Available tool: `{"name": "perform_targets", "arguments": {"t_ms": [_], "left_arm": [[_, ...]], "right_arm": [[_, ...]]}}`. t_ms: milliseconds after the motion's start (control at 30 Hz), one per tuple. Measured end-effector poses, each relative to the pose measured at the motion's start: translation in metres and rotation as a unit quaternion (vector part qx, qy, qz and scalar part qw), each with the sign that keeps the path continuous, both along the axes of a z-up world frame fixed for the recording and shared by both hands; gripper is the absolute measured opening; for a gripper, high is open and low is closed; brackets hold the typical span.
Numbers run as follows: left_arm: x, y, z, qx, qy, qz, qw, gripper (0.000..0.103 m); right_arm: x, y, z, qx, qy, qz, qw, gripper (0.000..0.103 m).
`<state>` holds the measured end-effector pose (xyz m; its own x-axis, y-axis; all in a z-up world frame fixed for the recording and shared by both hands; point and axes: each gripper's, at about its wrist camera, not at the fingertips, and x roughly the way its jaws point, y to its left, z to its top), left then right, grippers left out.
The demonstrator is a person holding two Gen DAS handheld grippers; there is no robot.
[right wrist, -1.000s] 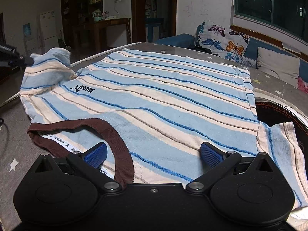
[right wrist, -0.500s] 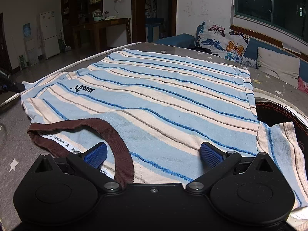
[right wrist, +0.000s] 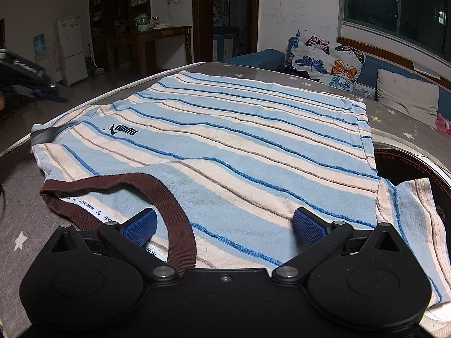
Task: Fold clothes
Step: 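Move open left gripper over the shirt toward its hem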
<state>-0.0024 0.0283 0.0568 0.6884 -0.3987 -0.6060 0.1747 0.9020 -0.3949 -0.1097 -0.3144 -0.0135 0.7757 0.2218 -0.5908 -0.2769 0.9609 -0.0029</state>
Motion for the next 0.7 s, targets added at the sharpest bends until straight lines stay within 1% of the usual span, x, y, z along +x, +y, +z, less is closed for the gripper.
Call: {"name": "perform_targets", "arguments": {"t_ms": [67,133,267,367,400,433,500,533,600,633,700], "left_arm": [[0.007,-0.005,-0.009,0.001,0.011,-0.008,0.9999,0.010],[0.014,-0.009,-0.019,0.011,0.023,-0.016,0.9995,0.010],[0.024,-0.004,-0.034,0.024,0.036,0.000,0.9991,0.010],[0.026,0.006,-0.035,0.014,0.042,0.017,0.9989,0.010],[0.024,0.006,-0.032,0.016,0.036,0.018,0.9991,0.012],[0.018,0.005,-0.026,0.025,0.020,0.015,0.9994,0.013],[0.009,0.000,-0.019,0.042,-0.001,-0.002,0.9991,0.023],[0.001,-0.005,-0.015,0.051,-0.013,-0.021,0.9984,0.023],[-0.009,-0.013,-0.013,0.065,-0.023,-0.046,0.9966,0.023],[-0.015,-0.018,-0.014,0.079,-0.028,-0.062,0.9945,0.023],[-0.023,-0.026,-0.018,0.106,-0.032,-0.078,0.9908,0.024]], "right_arm": [[0.000,-0.001,0.000,0.000,0.000,0.000,1.000,0.103],[0.000,-0.001,0.000,0.000,0.000,0.000,1.000,0.103],[-0.001,-0.002,0.000,0.000,0.000,0.000,1.000,0.103],[-0.001,-0.003,0.000,0.001,0.000,0.000,1.000,0.103],[-0.001,-0.004,0.000,0.001,0.000,0.000,1.000,0.103],[-0.001,-0.004,0.000,0.001,0.000,0.000,1.000,0.103],[-0.001,-0.005,0.000,0.001,0.000,0.000,1.000,0.103],[-0.002,-0.005,0.000,0.001,0.000,0.000,1.000,0.103],[-0.002,-0.005,0.000,0.001,0.000,0.000,1.000,0.103],[-0.002,-0.002,0.000,0.001,0.000,0.000,1.000,0.103],[0.002,0.007,0.000,-0.001,0.000,0.000,1.000,0.103]]}}
